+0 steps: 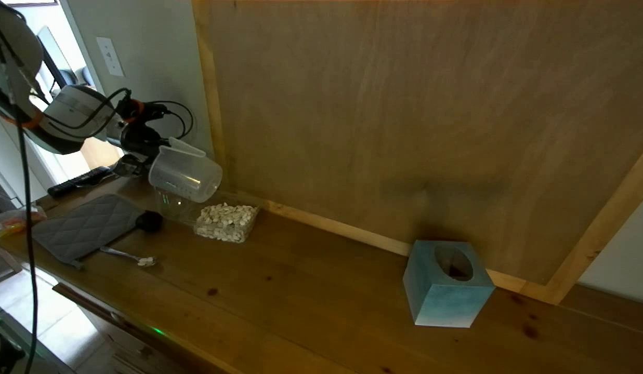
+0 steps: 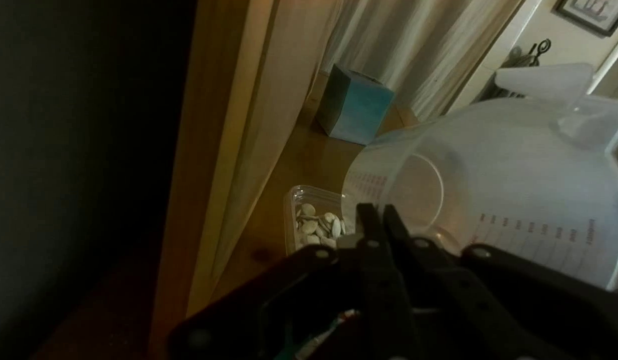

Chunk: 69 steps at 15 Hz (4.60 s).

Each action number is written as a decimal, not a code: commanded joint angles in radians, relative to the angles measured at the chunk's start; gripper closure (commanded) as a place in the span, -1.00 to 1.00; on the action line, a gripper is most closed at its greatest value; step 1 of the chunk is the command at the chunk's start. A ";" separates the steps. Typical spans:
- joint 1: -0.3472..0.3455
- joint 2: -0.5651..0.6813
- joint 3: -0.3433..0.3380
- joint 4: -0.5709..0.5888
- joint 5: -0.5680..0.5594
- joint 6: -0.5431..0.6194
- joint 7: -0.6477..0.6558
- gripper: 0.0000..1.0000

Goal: Pour the contents of the plastic jar into the glass jar

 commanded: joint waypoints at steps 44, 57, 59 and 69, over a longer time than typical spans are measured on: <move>-0.185 -0.606 -0.246 -0.303 0.404 0.308 0.203 0.93; -0.360 -0.665 -0.517 -0.341 0.605 0.655 0.115 0.98; -0.377 -0.654 -0.539 -0.336 0.665 0.675 0.085 0.98; -0.450 -0.621 -0.597 -0.335 0.839 0.669 0.036 0.98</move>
